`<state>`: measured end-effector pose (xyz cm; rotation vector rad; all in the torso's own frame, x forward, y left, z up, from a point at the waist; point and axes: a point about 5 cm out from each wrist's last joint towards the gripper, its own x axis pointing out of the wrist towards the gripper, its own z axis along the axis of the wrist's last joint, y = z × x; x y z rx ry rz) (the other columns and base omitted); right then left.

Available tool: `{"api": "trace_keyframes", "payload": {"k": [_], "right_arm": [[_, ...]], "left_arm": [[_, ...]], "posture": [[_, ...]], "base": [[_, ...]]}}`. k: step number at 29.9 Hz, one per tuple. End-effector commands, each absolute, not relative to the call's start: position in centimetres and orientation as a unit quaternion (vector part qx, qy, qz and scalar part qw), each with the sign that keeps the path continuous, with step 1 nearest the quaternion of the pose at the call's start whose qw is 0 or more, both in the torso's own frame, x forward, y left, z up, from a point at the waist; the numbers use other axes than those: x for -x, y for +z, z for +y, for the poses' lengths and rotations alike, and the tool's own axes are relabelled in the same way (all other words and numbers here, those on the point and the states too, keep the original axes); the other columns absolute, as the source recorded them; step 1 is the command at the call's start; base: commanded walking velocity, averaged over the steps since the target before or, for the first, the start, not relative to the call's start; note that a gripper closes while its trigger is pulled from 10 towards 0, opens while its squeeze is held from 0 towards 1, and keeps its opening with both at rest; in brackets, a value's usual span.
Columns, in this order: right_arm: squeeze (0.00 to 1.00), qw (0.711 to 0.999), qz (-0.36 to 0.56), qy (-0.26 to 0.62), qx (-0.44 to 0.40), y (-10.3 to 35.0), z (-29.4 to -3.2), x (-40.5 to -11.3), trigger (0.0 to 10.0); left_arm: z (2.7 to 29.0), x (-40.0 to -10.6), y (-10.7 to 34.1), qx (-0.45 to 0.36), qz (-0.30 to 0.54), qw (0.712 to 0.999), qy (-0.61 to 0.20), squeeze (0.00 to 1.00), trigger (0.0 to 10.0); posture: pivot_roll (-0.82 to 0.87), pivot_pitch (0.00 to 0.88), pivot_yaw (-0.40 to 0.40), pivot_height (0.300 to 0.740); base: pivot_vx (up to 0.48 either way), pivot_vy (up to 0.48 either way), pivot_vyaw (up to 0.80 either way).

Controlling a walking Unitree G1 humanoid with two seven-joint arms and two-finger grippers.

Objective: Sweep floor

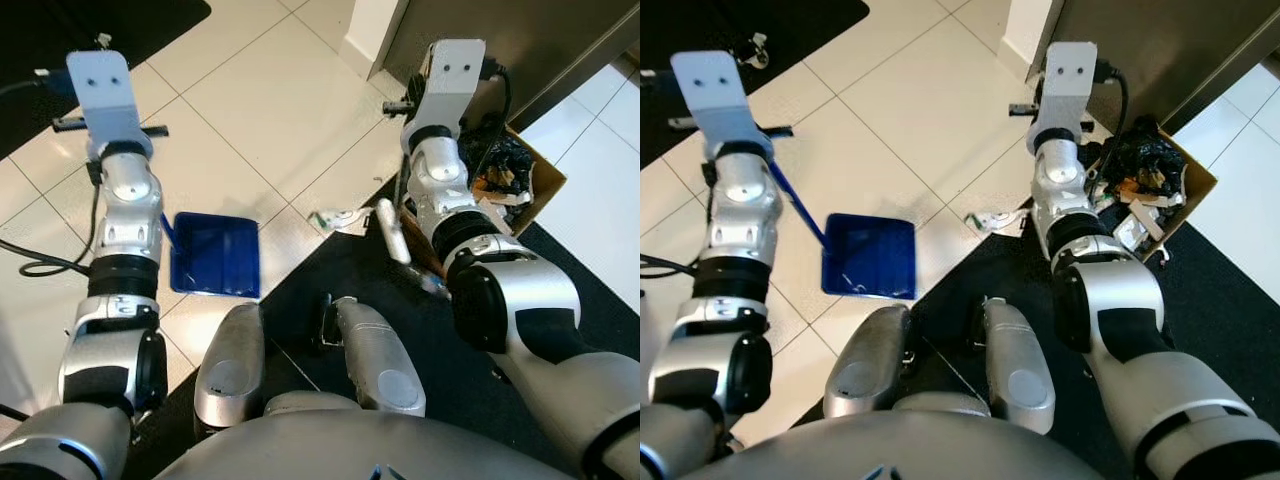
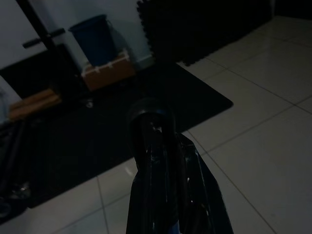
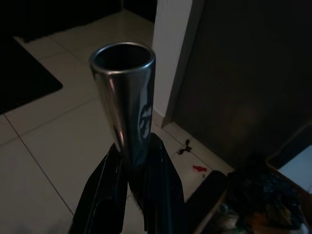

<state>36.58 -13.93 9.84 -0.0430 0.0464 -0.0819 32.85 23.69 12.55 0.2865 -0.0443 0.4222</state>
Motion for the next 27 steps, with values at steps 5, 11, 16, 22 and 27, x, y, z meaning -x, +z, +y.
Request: {"api": "trace_keyframes", "payload": {"k": [5, 11, 16, 22, 27], "right_arm": [[0.0, 0.998, 0.02, -0.049, 0.032, 10.5, -14.2, -37.0, 10.0], [0.0, 0.998, 0.047, -0.025, -0.044, 9.6, -12.9, -36.7, 10.0], [0.0, 0.987, 0.064, -0.019, -0.148, 9.2, -11.8, -36.6, 10.0], [0.0, 0.981, 0.07, -0.01, -0.179, 9.2, -10.9, -36.6, 10.0], [0.0, 0.986, 0.072, 0.019, -0.148, 8.9, -10.0, -36.3, 10.0]], "left_arm": [[24.3, -32.8, 13.9, -0.158, -0.052, 0.961, 0.22, 0.0, 10.0], [25.0, -32.1, 14.0, -0.174, -0.06, 0.954, 0.237, 0.0, 10.0], [25.4, -31.9, 13.4, -0.176, -0.054, 0.955, 0.233, 0.0, 10.0], [25.2, -32.1, 13.4, -0.175, -0.064, 0.957, 0.223, 0.0, 10.0], [25.6, -32.7, 13.8, -0.184, -0.073, 0.952, 0.233, 0.0, 10.0]], "posture": [[0.27, 0.172, -0.077, 0.74], [0.29, 0.187, -0.077, 0.74], [0.29, 0.198, -0.073, 0.74], [0.28, 0.191, -0.068, 0.74], [0.27, 0.181, -0.073, 0.74]], "base": [[0.0, 0.0, 0.0], [0.0, 0.0, 0.0], [0.0, 0.0, 0.0], [0.0, 0.0, 0.0], [0.0, 0.0, 0.0]]}}
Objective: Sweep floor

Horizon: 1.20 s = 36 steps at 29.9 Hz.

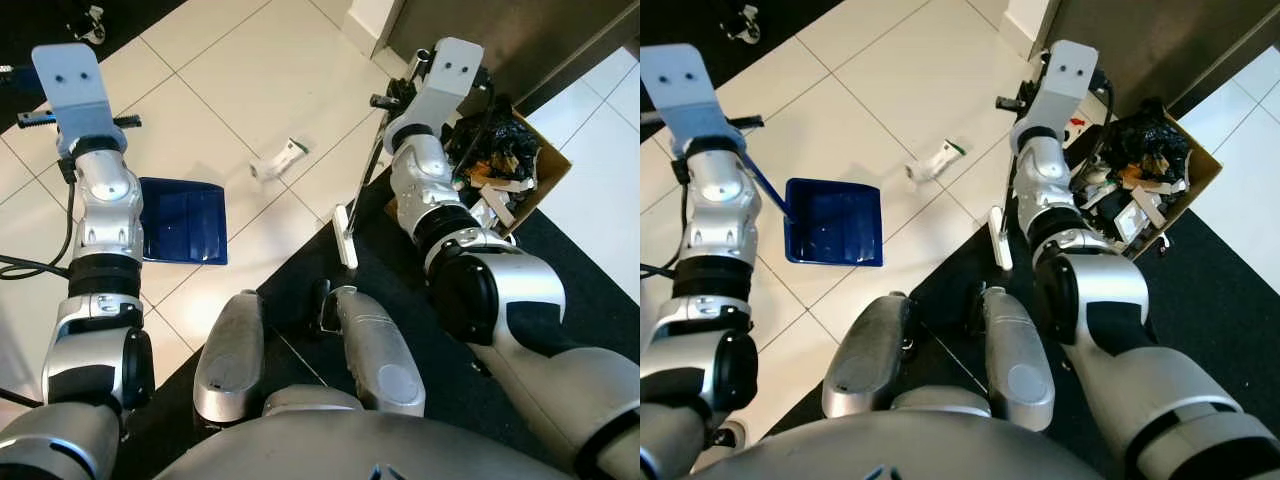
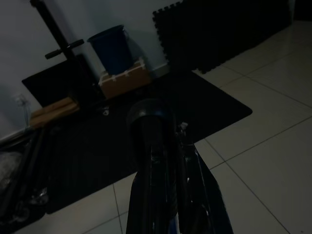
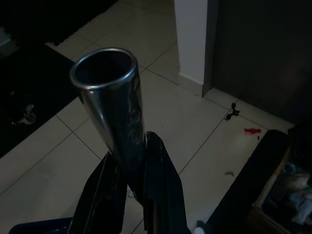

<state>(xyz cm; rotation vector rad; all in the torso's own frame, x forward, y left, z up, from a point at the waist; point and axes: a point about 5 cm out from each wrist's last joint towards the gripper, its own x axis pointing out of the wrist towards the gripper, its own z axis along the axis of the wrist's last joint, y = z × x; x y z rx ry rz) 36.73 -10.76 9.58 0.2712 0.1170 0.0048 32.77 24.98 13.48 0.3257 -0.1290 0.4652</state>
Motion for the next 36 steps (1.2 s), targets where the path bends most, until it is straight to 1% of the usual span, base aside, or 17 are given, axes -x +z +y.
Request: {"api": "trace_keyframes", "payload": {"k": [1, 7, 10, 13, 19, 22, 26, 30, 36], "right_arm": [[0.0, 0.988, 0.061, 0.024, -0.14, 9.3, -10.0, -36.5, 10.0], [0.0, 0.987, 0.024, 0.042, -0.154, 11.2, -10.1, -37.4, 10.0], [0.0, 0.985, -0.004, 0.062, -0.162, 12.7, -9.7, -38.0, 10.0], [0.0, 0.985, -0.018, 0.062, -0.161, 13.3, -9.9, -38.2, 10.0], [0.0, 0.986, -0.045, 0.048, -0.152, 13.8, -11.4, -38.2, 10.0], [0.0, 0.986, -0.076, 0.031, -0.146, 14.5, -12.9, -38.3, 10.0], [0.0, 0.984, -0.106, 0.023, -0.138, 15.5, -13.9, -38.4, 10.0], [0.0, 0.983, -0.123, 0.02, -0.136, 16.2, -14.4, -38.5, 10.0], [0.0, 0.984, -0.122, 0.016, -0.132, 16.1, -14.5, -38.5, 10.0]], "left_arm": [[25.8, -32.7, 14.0, -0.186, -0.074, 0.951, 0.237, 0.0, 10.0], [26.7, -32.1, 14.3, -0.187, -0.079, 0.946, 0.255, 0.0, 10.0], [27.5, -31.7, 14.5, -0.188, -0.087, 0.94, 0.271, 0.0, 10.0], [28.0, -31.4, 14.8, -0.184, -0.093, 0.937, 0.281, 0.0, 10.0], [28.1, -30.7, 15.4, -0.165, -0.103, 0.94, 0.28, 0.0, 10.0], [27.8, -30.3, 16.6, -0.157, -0.124, 0.94, 0.277, 0.0, 10.0], [27.8, -30.1, 17.6, -0.152, -0.138, 0.939, 0.277, 0.0, 10.0], [28.0, -30.0, 18.3, -0.149, -0.145, 0.938, 0.278, 0.0, 10.0], [28.1, -30.1, 18.4, -0.147, -0.141, 0.938, 0.28, 0.0, 10.0]], "posture": [[0.27, 0.177, -0.077, 0.74], [0.26, 0.171, -0.08, 0.74], [0.26, 0.155, -0.088, 0.74], [0.26, 0.149, -0.093, 0.74], [0.26, 0.136, -0.097, 0.74], [0.26, 0.126, -0.097, 0.74], [0.26, 0.115, -0.095, 0.74], [0.26, 0.111, -0.092, 0.74], [0.27, 0.103, -0.091, 0.74]], "base": [[0.0, 0.0, 0.0], [0.0, 0.0, 0.0], [0.0, 0.0, 0.0], [0.0, 0.0, 0.0], [0.0, 0.0, 0.0], [0.0, 0.0, 0.0], [0.0, 0.0, 0.0], [0.0, 0.0, 0.0], [0.0, 0.0, 0.0]]}}
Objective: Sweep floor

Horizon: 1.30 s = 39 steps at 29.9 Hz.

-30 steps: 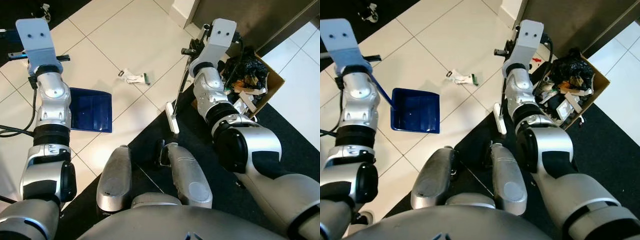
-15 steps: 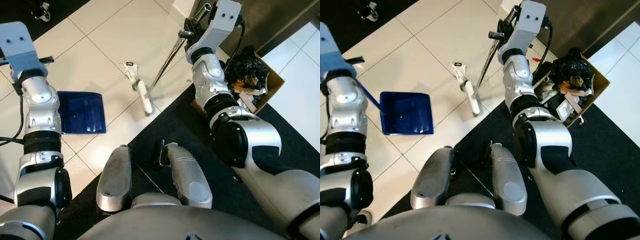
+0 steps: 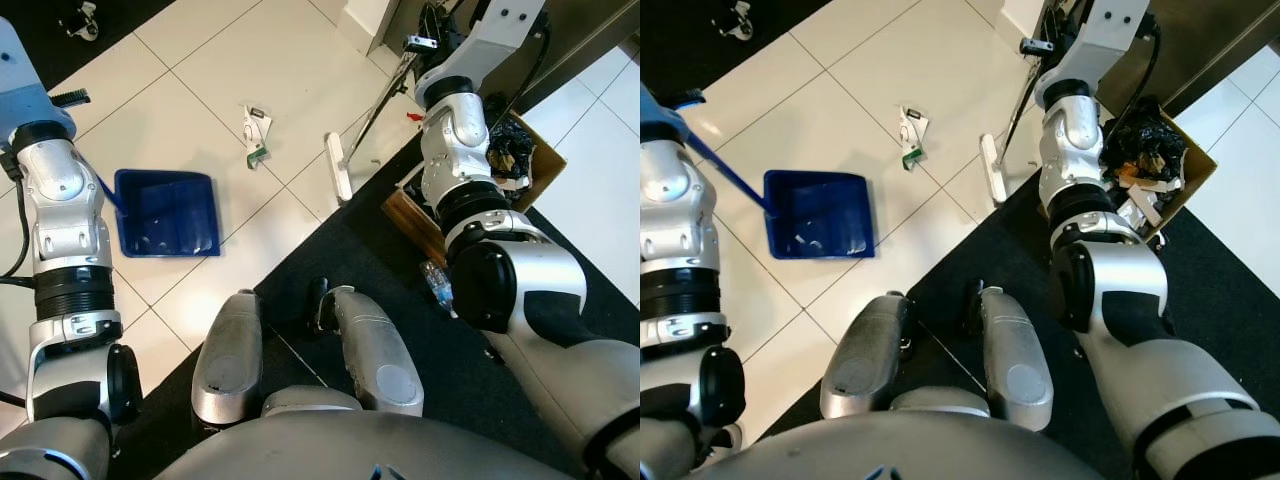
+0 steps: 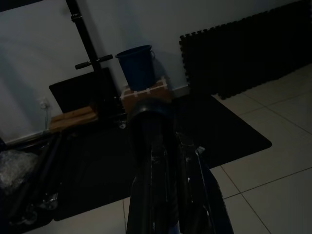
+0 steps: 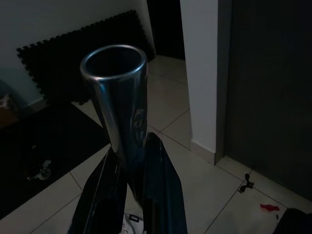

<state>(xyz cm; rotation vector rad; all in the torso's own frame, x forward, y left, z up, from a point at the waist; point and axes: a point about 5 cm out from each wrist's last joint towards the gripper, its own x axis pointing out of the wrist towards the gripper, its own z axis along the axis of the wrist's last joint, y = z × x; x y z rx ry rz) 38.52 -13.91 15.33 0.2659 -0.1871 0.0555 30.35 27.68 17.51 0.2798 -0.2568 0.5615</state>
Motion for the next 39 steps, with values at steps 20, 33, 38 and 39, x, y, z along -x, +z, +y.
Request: {"api": "trace_keyframes", "payload": {"k": [20, 33, 38, 39], "right_arm": [[0.0, 0.989, -0.102, -0.098, -0.05, 14.1, -21.6, -36.3, 10.0], [0.0, 0.981, -0.001, -0.191, -0.017, 12.2, -29.7, -31.7, 10.0], [0.0, 0.988, 0.075, -0.135, -0.019, 10.3, -29.3, -31.2, 10.0], [0.0, 0.989, 0.092, -0.114, -0.019, 9.8, -29.1, -31.0, 10.0]], "left_arm": [[23.3, -31.0, 17.5, -0.124, -0.115, 0.969, 0.179, 0.0, 10.0], [21.6, -33.5, 18.2, -0.111, -0.112, 0.978, 0.137, 0.0, 10.0], [20.9, -34.0, 18.2, -0.11, -0.109, 0.981, 0.12, 0.0, 10.0], [20.8, -34.1, 18.2, -0.11, -0.108, 0.981, 0.116, 0.0, 10.0]], "posture": [[0.21, 0.08, -0.081, 0.74], [0.13, 0.058, -0.049, 0.74], [0.12, 0.051, -0.043, 0.74], [0.11, 0.05, -0.044, 0.74]], "base": [[0.0, 0.0, 0.0], [0.0, 0.0, 0.0], [0.0, 0.0, 0.0], [0.0, 0.0, 0.0]]}}
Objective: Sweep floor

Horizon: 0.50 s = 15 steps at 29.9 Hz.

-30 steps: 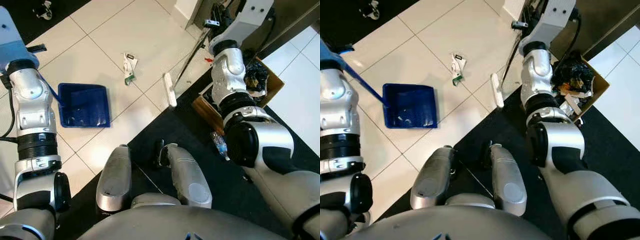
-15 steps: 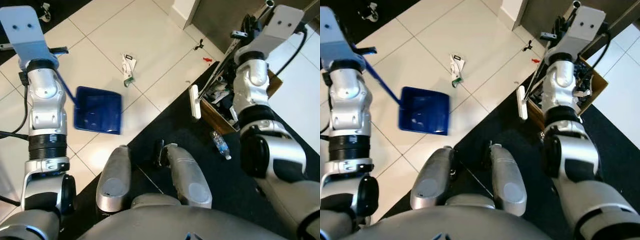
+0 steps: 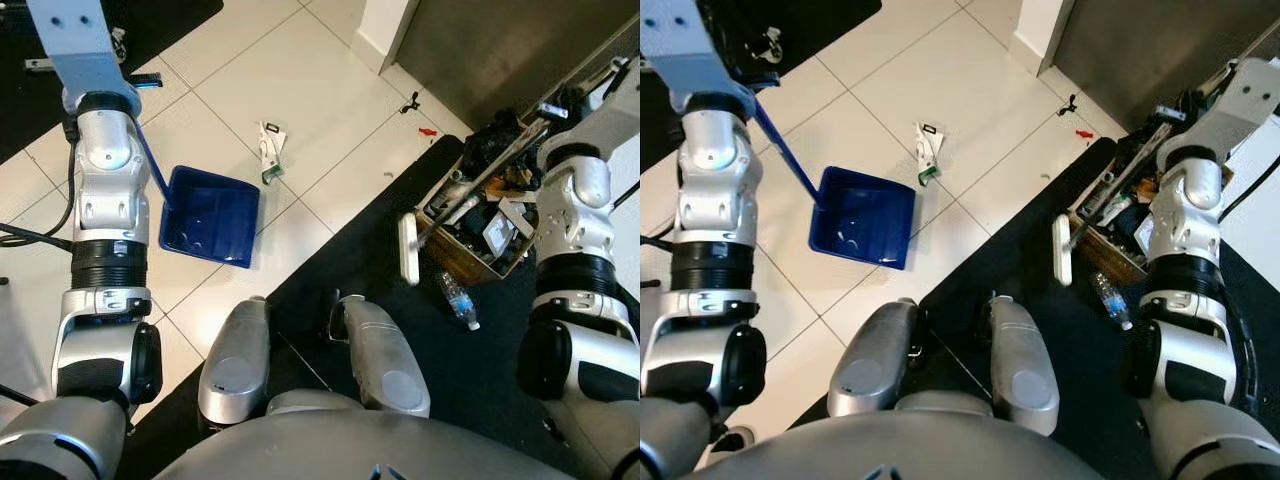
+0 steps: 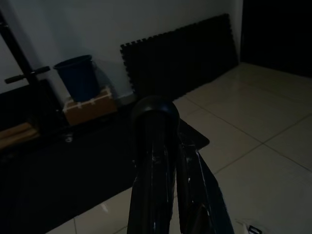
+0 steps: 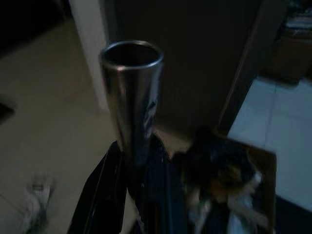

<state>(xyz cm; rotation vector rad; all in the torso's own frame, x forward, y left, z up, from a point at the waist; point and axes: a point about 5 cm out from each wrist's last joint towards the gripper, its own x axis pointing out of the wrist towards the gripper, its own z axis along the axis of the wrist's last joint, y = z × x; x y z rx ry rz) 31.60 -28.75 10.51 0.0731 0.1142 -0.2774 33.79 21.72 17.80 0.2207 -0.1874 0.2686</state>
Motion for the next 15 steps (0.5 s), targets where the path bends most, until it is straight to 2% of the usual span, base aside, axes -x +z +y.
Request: {"api": "trace_keyframes", "payload": {"k": [1, 2, 6, 7, 15], "right_arm": [[0.0, 0.989, 0.092, -0.114, -0.019, 9.8, -29.1, -31.0, 10.0], [0.0, 0.99, 0.105, -0.092, -0.009, 9.5, -29.0, -30.9, 10.0], [0.0, 0.988, 0.111, -0.106, 0.012, 9.6, -29.9, -30.5, 10.0], [0.0, 0.981, 0.107, -0.157, 0.025, 10.0, -31.4, -30.1, 10.0], [0.0, 0.967, 0.083, -0.24, 0.01, 11.1, -33.2, -29.5, 10.0]], "left_arm": [[20.8, -34.1, 18.2, -0.11, -0.108, 0.981, 0.116, 0.0, 10.0], [20.6, -34.2, 18.1, -0.11, -0.106, 0.982, 0.114, 0.0, 10.0], [20.5, -34.2, 17.9, -0.108, -0.104, 0.982, 0.113, 0.0, 10.0], [20.4, -34.2, 17.8, -0.104, -0.103, 0.983, 0.113, 0.0, 10.0], [19.8, -34.5, 17.8, -0.096, -0.108, 0.984, 0.1, 0.0, 10.0]], "posture": [[0.11, 0.05, -0.044, 0.74], [0.12, 0.049, -0.049, 0.74], [0.11, 0.043, -0.058, 0.74], [0.11, 0.04, -0.061, 0.74], [0.11, 0.038, -0.063, 0.74]], "base": [[0.0, 0.0, 0.0], [0.0, 0.0, 0.0], [0.0, 0.0, 0.0], [0.0, 0.0, 0.0], [0.0, 0.0, 0.0]]}}
